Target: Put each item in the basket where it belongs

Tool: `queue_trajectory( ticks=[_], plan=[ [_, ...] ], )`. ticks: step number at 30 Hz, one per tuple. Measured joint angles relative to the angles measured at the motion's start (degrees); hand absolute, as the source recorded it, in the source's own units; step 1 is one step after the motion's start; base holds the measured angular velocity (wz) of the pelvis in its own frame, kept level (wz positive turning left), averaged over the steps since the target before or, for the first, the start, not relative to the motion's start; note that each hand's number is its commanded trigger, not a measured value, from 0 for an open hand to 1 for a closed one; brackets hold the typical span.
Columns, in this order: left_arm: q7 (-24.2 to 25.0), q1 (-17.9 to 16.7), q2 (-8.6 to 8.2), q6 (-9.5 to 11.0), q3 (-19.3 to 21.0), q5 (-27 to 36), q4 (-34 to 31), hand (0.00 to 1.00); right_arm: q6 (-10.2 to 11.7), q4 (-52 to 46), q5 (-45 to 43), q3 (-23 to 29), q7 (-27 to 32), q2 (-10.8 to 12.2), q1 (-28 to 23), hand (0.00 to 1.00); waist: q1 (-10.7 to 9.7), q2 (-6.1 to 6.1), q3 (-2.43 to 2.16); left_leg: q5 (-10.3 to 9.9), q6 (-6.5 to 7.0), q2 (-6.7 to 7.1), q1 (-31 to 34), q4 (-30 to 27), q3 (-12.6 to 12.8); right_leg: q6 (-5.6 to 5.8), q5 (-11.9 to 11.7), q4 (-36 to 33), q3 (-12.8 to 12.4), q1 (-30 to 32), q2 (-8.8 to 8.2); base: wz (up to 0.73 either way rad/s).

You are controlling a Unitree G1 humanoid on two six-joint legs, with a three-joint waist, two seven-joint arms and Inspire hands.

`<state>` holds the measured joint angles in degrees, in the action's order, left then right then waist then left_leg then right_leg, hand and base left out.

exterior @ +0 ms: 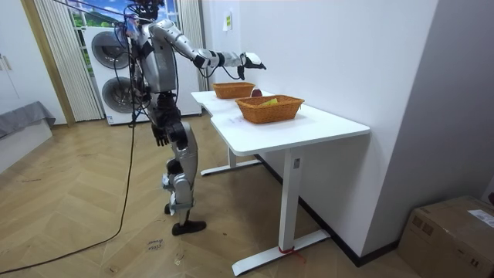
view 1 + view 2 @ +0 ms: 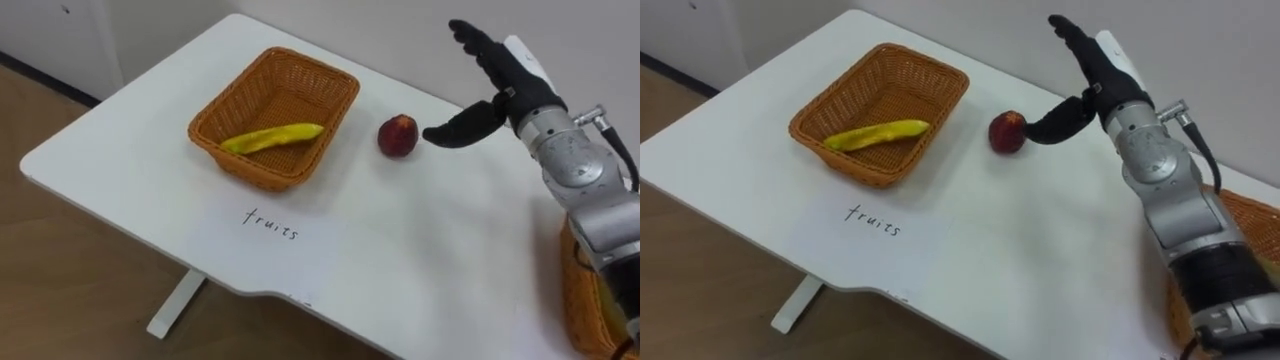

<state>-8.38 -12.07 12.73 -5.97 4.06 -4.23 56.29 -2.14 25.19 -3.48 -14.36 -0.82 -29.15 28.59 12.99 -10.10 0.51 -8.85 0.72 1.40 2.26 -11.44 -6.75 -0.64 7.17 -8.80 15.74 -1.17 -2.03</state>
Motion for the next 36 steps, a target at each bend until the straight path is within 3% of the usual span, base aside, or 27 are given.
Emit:
queue_trajectory(
  ticks=[8,19,23,29,32,36],
  plan=[
    [0.1,3.2,0.38,0.2,-2.7,0.3,0.2,0.0,-0.4,6.3,2.2,-0.2,0.1,1.9,0.0,0.0,0.0,0.3,0.3,0.1,-0.09,-0.33,2.5,-0.1,0.5,-0.28,-0.5,-0.2,0.1,2.5,0.14,0.0],
    [-0.2,4.1,0.41,1.2,-4.4,1.5,1.0,0.0,-0.4,8.8,17.4,-0.3,-0.5,2.9,0.3,0.0,0.4,0.47,0.44,0.0,-0.11,-0.48,3.6,0.1,0.5,-0.31,-0.5,-0.1,0.3,3.7,0.24,0.0],
    [-0.1,4.4,0.24,1.2,-4.4,1.5,1.0,0.0,-0.4,9.3,20.4,-0.2,-1.8,4.9,1.7,0.0,0.1,1.28,0.98,0.0,-0.11,-0.45,3.9,-0.2,0.5,-0.34,-0.6,-0.1,0.3,3.8,0.22,0.0],
    [0.1,5.0,-0.06,1.2,-4.5,1.3,1.0,0.0,-0.4,9.3,22.2,-0.2,-2.7,7.0,2.1,0.0,0.1,2.58,0.66,0.1,-0.16,-0.46,4.6,-0.4,0.4,-0.43,-0.7,-0.2,0.5,4.5,0.21,0.01],
    [0.1,5.3,-0.21,1.2,-4.8,1.4,0.9,0.0,-0.4,9.3,23.5,-0.2,-3.0,7.0,2.1,0.0,0.0,3.12,0.38,0.1,-0.18,-0.49,4.7,-0.3,0.4,-0.42,-0.7,-0.1,0.8,4.5,0.17,0.0],
    [0.1,5.7,-0.41,1.2,-5.0,1.5,0.9,0.0,-0.4,9.4,24.0,-0.2,-3.0,7.0,2.1,0.0,0.0,3.21,0.33,0.1,-0.19,-0.54,4.7,-0.2,0.4,-0.42,-0.7,-0.1,1.3,4.5,0.15,0.0]
  ],
)
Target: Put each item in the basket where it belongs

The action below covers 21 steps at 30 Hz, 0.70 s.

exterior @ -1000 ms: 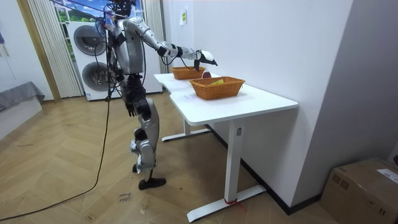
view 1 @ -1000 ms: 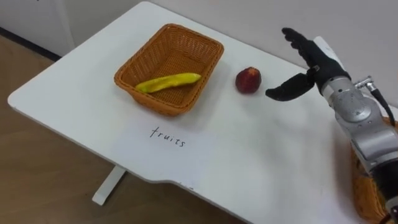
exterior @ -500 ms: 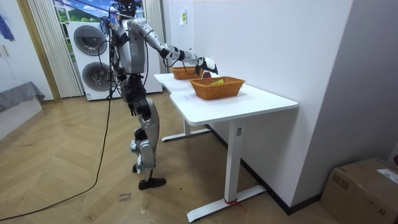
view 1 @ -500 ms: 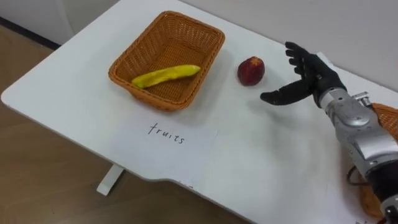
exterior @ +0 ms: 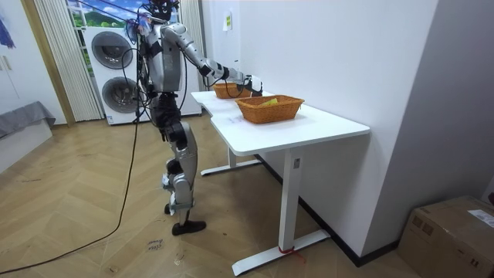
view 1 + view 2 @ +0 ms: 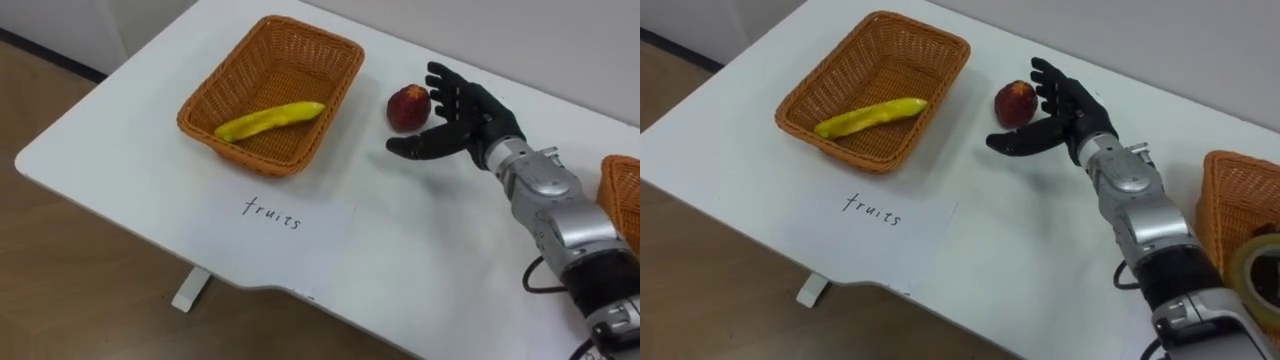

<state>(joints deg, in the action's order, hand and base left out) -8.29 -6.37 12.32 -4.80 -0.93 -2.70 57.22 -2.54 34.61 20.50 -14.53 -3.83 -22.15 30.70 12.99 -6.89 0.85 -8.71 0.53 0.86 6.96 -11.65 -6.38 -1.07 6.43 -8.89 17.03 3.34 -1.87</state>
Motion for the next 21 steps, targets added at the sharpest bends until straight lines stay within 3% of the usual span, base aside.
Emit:
queue_trajectory(
  ticks=[21],
  plan=[
    [0.0,-0.2,0.0,0.0,-2.8,0.1,-1.1,0.0,0.0,0.8,-0.1,0.0,1.2,0.0,0.6,0.0,0.0,1.05,-0.03,0.2,-0.09,0.12,0.3,-0.2,-0.6,0.0,0.0,0.0,1.0,0.0,-0.15,0.0]
  ],
)
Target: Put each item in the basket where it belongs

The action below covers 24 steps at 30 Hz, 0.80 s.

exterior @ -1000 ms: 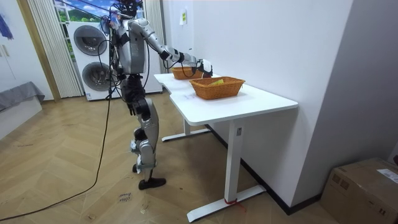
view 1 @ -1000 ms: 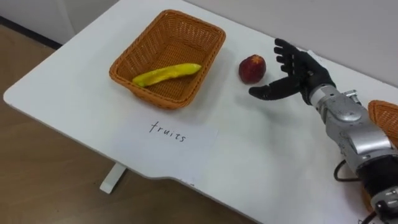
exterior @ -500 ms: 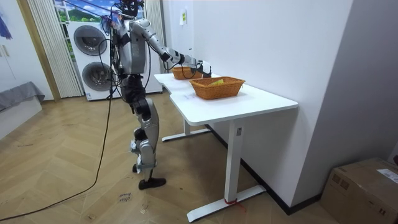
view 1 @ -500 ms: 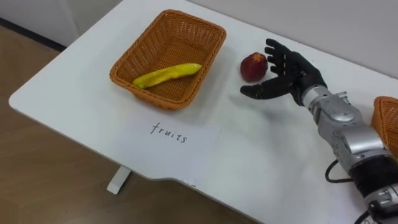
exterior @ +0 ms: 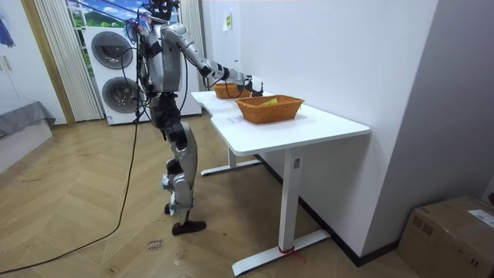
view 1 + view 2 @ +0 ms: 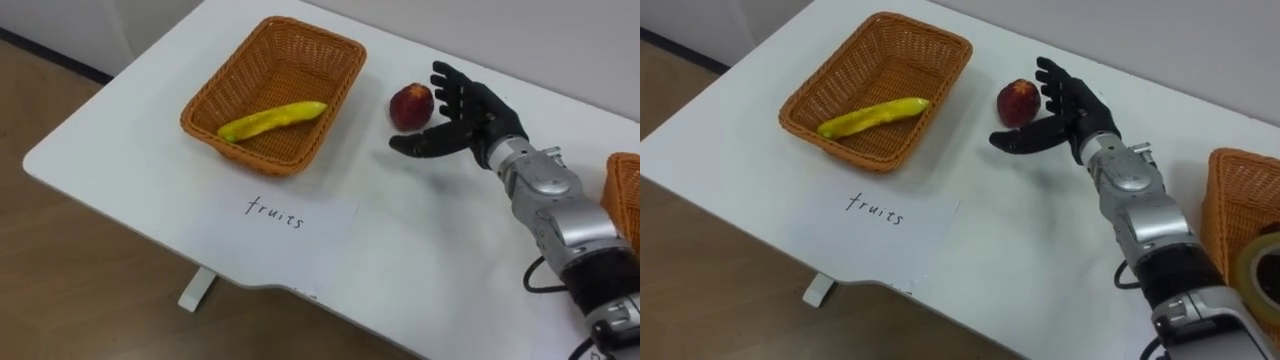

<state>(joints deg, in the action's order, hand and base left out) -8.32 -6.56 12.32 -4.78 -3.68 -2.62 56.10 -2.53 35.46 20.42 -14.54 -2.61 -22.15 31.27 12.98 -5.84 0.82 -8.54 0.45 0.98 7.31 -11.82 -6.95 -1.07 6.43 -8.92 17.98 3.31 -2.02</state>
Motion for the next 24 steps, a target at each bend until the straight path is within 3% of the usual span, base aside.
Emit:
queue_trajectory(
  ticks=[11,14,24],
  plan=[
    [0.0,0.0,-0.11,0.2,0.0,0.9,0.1,0.0,0.0,1.2,0.1,0.0,0.6,0.0,0.0,0.0,0.2,-0.06,0.15,0.0,0.01,-0.04,-0.3,0.1,0.2,0.0,0.0,0.0,0.0,0.0,-0.03,0.0],
    [-0.2,0.0,-0.26,0.6,-1.2,2.9,0.8,0.0,0.1,4.7,2.2,0.0,2.2,0.1,1.6,0.0,0.3,0.12,0.86,0.0,-0.01,-0.03,-0.4,0.1,0.2,0.0,0.0,-0.1,0.1,0.1,-0.07,0.0],
    [-0.2,0.0,-1.14,0.7,-2.2,7.1,1.2,0.0,0.5,9.5,6.0,2.4,8.8,0.5,5.2,0.0,0.2,0.41,0.92,0.4,-0.04,-0.05,1.4,0.0,0.3,-0.06,0.0,-0.8,1.0,2.3,-0.27,0.0]
  ],
)
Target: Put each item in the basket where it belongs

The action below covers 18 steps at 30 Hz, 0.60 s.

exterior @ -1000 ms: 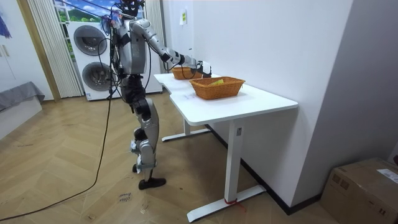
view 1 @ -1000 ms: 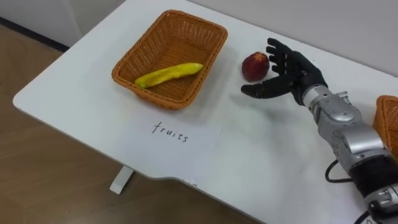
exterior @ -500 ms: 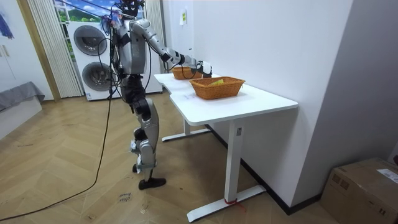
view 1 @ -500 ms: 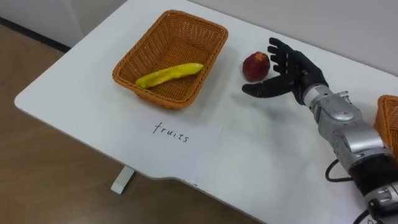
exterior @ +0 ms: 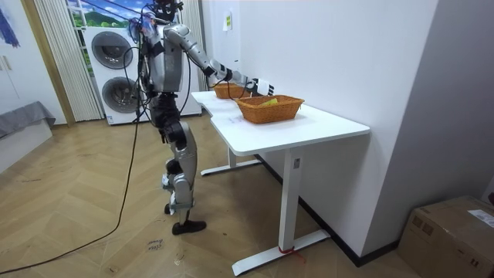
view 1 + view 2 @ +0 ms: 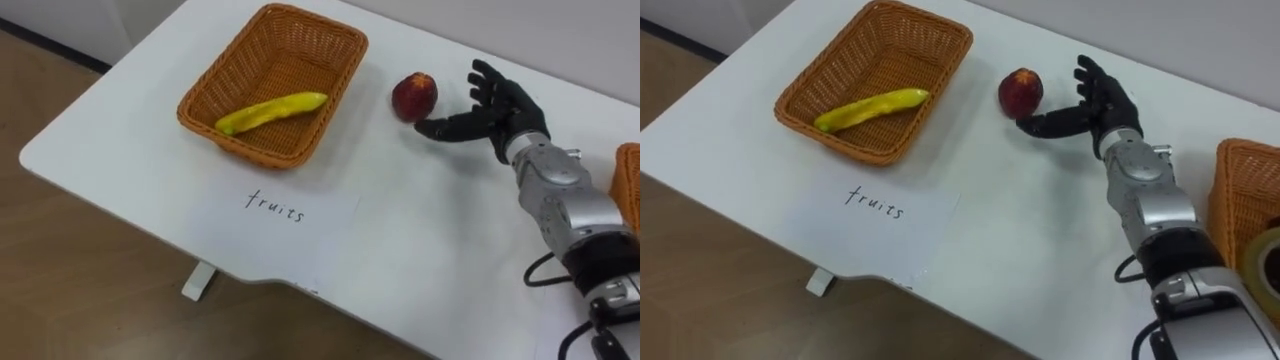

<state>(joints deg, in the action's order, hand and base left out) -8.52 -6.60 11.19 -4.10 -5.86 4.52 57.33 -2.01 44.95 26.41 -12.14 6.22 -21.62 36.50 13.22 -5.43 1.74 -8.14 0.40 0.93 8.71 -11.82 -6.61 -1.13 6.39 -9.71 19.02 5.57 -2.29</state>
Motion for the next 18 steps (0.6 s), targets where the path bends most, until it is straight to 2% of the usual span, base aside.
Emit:
queue_trajectory(
  ticks=[4,6,9,18],
  plan=[
    [-0.1,0.4,-0.2,0.0,0.0,0.5,-0.1,0.0,0.2,0.1,1.7,0.0,1.0,0.6,0.4,0.0,-0.1,0.8,-0.15,0.1,0.09,0.13,0.8,0.0,-0.1,-0.07,0.0,-0.1,0.2,0.7,-0.17,0.0],
    [-0.1,0.5,-0.39,0.0,0.0,0.4,-0.1,0.0,0.2,0.4,2.8,0.0,1.2,1.1,0.4,0.0,-0.1,1.56,-0.3,0.1,0.18,0.25,0.8,0.1,0.0,-0.06,0.0,-0.1,0.2,0.6,-0.3,0.0],
    [-0.3,0.5,-0.47,0.4,0.0,0.4,-0.2,0.0,0.8,1.6,3.4,0.0,1.2,1.3,0.4,0.0,0.0,2.06,-0.29,0.2,0.3,0.36,0.8,0.1,0.0,-0.05,0.0,-0.1,0.2,0.7,-0.44,0.0],
    [-1.0,0.6,-0.54,0.9,-1.1,0.4,-0.7,0.0,2.1,2.8,4.0,-0.1,0.5,1.3,0.4,0.0,0.1,2.15,-0.3,0.4,0.38,0.46,1.2,0.0,0.1,-0.04,-0.1,-1.0,0.2,1.4,-0.67,0.0]
  ],
)
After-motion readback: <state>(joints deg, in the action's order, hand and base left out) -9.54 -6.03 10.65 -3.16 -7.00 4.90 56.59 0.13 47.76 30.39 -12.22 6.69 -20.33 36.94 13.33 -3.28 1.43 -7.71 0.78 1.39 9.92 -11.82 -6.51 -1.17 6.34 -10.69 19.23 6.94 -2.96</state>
